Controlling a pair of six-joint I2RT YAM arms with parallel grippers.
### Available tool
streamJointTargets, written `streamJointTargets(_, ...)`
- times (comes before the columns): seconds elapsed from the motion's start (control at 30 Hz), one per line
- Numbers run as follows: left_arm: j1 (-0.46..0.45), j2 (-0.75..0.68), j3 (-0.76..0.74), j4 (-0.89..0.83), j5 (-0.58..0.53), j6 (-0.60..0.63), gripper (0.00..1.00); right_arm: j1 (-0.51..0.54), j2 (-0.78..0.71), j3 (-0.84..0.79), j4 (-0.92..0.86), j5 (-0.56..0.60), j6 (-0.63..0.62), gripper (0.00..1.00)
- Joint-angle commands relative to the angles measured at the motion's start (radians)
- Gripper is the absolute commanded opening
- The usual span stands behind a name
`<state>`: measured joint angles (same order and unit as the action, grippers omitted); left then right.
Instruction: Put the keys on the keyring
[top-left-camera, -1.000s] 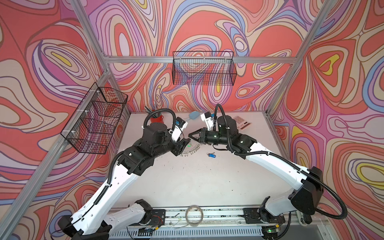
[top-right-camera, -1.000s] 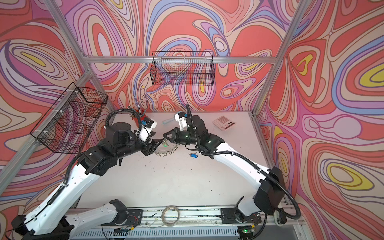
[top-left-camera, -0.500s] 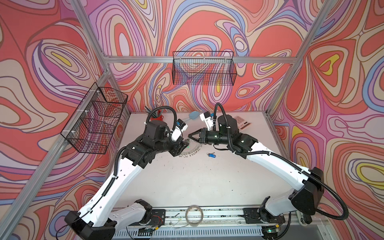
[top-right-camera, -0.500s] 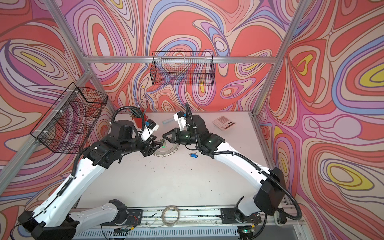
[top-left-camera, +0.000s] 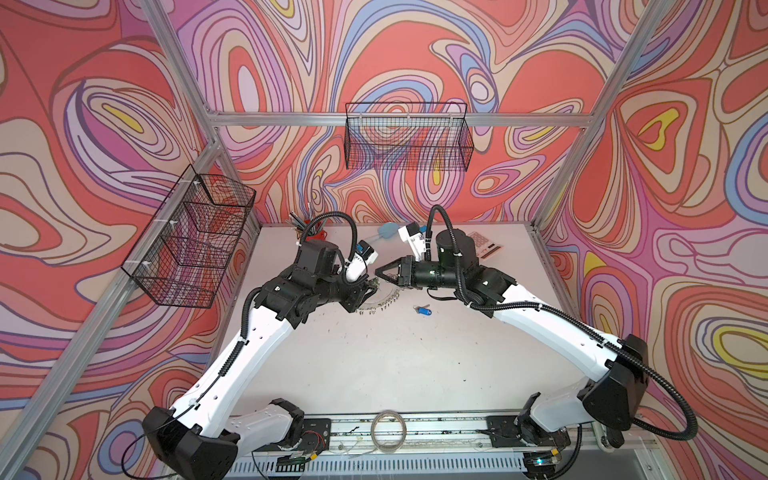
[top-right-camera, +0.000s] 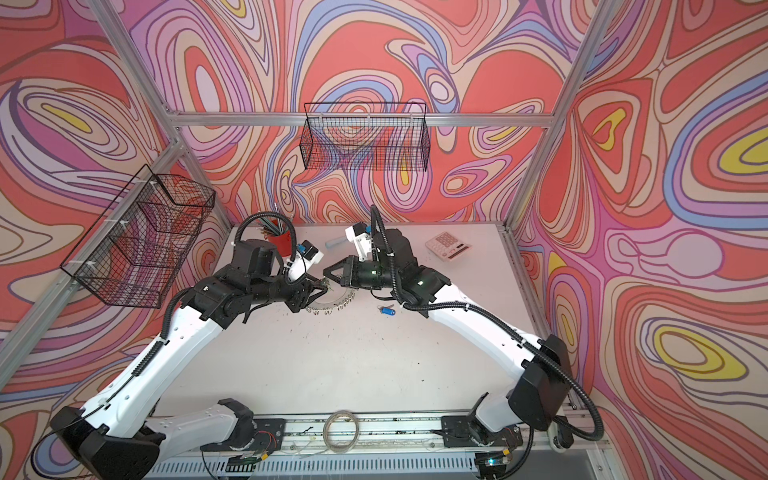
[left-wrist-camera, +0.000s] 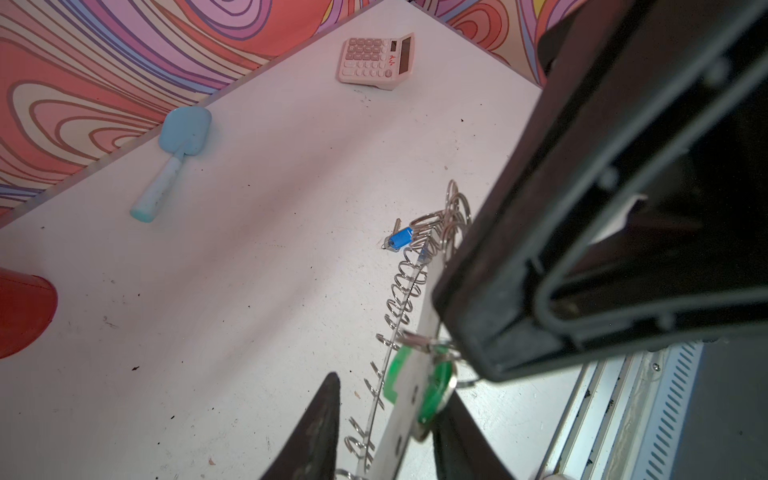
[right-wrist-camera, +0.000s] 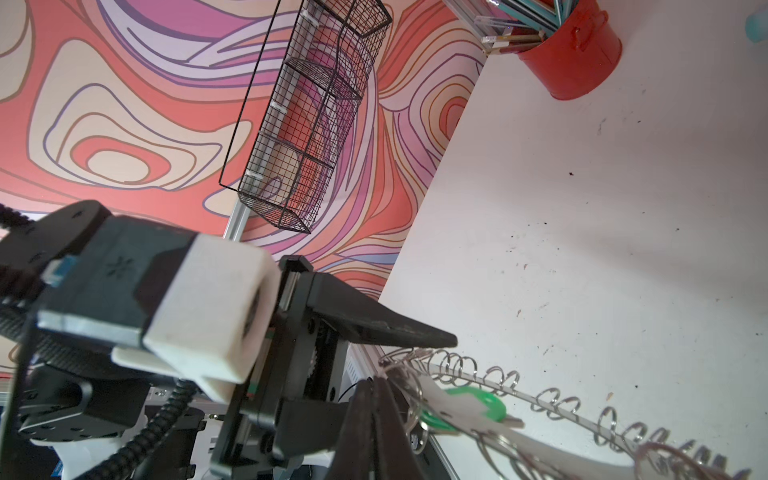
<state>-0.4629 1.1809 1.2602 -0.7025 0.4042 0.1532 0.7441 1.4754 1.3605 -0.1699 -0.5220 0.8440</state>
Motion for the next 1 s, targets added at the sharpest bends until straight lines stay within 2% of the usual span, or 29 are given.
streamJointTargets(0.0,0.008,0.008,-0.010,0.024,0.037,0.000,0.25,0.001,-0.034,0.030,0.059,-0.023,0.009,0.00)
streamJointTargets(0.07,0.009,0.009,-0.011,0.028,0.048,-0.004,0.19,0.001,-0.034,0.031,0.060,-0.026,0.009,0.00)
streamJointTargets(0.3,0.020,-0.009,-0.024,0.053,0.102,-0.028,0.11,0.001,-0.028,0.026,0.069,-0.033,0.014,0.00)
streamJointTargets(0.4,0.023,-0.016,-0.033,0.055,0.120,-0.030,0.00,0.002,-0.029,0.026,0.068,-0.035,0.012,0.00)
streamJointTargets(0.53,0.033,-0.008,-0.030,0.026,0.163,-0.014,0.00,-0.003,-0.031,0.047,0.003,-0.038,-0.065,0.00)
streamJointTargets(0.57,0.035,-0.005,-0.028,0.018,0.177,-0.010,0.00,-0.007,-0.034,0.059,-0.034,-0.034,-0.101,0.08)
streamJointTargets(0.63,0.041,0.004,-0.023,-0.004,0.222,0.009,0.00,-0.022,-0.043,0.099,-0.141,-0.009,-0.217,0.37)
streamJointTargets(0.7,0.043,0.017,-0.012,-0.042,0.273,0.042,0.00,-0.054,-0.055,0.157,-0.281,0.022,-0.369,0.50)
streamJointTargets(0.83,0.045,0.064,0.031,-0.166,0.431,0.148,0.00,-0.093,-0.031,0.288,-0.520,0.053,-0.650,0.65)
streamJointTargets(0.97,0.045,0.115,0.091,-0.256,0.550,0.190,0.00,-0.093,0.008,0.318,-0.644,-0.011,-0.865,0.71)
